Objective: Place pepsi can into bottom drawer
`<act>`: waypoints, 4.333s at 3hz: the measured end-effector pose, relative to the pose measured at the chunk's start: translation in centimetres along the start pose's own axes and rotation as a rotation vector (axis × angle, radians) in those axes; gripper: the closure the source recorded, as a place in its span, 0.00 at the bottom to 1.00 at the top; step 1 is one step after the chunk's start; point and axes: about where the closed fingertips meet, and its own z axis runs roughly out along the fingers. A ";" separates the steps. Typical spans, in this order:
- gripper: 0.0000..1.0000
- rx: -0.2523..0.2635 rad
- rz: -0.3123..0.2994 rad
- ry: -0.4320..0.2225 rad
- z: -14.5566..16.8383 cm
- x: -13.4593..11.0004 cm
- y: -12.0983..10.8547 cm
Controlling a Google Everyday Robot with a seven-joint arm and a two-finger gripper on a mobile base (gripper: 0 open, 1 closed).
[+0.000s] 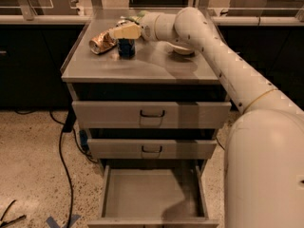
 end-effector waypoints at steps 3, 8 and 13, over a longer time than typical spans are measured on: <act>0.16 -0.042 0.031 0.043 0.4 1.0 0.6; 1.00 -0.042 0.031 0.043 0.4 1.0 0.7; 1.00 0.127 -0.080 0.047 -13.0 -10.8 3.3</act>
Offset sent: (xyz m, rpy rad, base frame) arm -0.0059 -0.0003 -0.0073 -0.0102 0.0590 0.0271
